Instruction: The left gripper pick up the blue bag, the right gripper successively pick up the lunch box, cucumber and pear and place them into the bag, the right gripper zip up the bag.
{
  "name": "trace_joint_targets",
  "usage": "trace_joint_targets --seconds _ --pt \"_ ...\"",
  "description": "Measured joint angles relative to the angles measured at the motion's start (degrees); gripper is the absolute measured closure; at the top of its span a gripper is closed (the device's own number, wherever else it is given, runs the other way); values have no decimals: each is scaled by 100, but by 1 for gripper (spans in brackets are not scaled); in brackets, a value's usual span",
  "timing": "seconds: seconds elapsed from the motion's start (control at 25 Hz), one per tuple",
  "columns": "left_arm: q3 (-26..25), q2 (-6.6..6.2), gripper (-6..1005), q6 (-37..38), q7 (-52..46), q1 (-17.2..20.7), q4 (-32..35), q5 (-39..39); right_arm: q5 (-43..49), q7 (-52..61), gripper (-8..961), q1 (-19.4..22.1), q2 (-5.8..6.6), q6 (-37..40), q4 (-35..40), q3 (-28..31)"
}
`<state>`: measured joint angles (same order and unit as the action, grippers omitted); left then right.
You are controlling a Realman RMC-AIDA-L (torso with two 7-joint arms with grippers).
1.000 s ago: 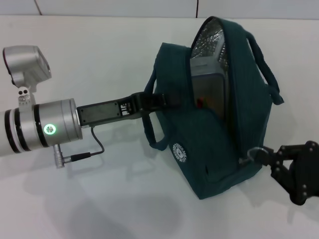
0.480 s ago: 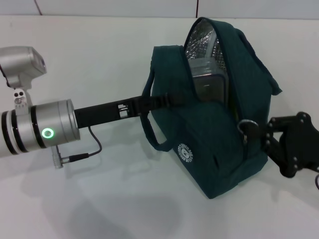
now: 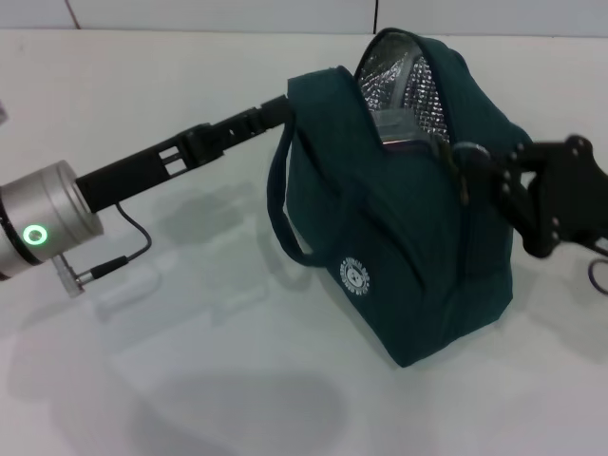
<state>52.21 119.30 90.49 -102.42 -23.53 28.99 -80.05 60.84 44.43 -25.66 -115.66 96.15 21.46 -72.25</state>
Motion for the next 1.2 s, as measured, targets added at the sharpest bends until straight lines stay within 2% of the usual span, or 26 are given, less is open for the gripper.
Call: trace_joint_targets --seconds 0.32,0.48,0.8,1.2 --pt "-101 -6 171 58 167 27 -19 7 -379 -19 951 -749 -17 -699 -1 -12" --pt "-146 -7 120 101 207 100 -7 51 -395 9 951 -1027 -32 -726 -8 -170" --pt "-664 -62 119 380 225 327 31 86 -1111 8 950 -1086 -52 -1049 409 -1202" --pt "-702 -167 120 416 233 399 44 -2 -1376 15 950 -1136 -52 -1303 723 -1958"
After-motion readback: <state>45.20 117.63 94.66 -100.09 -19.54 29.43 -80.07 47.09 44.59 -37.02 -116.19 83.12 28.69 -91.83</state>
